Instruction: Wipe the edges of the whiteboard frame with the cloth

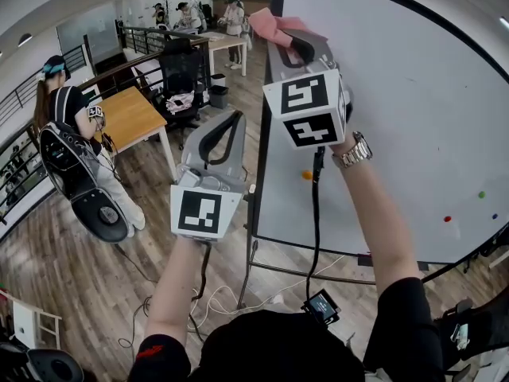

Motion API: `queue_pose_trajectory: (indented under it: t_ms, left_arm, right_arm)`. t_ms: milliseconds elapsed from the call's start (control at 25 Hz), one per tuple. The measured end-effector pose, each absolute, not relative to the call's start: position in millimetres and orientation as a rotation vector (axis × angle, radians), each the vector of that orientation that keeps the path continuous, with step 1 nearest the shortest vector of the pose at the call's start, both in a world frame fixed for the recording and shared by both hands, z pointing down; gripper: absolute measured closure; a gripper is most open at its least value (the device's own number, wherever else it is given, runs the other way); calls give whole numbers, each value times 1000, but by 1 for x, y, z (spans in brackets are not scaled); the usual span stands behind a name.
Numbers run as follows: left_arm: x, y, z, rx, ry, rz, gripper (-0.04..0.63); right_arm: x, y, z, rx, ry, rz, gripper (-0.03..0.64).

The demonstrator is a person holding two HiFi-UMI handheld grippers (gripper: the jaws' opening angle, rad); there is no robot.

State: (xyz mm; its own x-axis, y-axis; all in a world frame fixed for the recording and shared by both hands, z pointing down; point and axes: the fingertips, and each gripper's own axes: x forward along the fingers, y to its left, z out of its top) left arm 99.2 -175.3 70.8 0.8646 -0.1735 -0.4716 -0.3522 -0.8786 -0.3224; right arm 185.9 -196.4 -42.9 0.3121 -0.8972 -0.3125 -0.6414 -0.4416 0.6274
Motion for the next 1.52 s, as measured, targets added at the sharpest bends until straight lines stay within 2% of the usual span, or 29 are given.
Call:
queue_pose_trajectory:
  t_ms: [1520]
  left_arm:
    - [105,-178,117,-2697,433,526,594]
  right_arm:
    - [192,-194,-1,2243,-1429,-843,588]
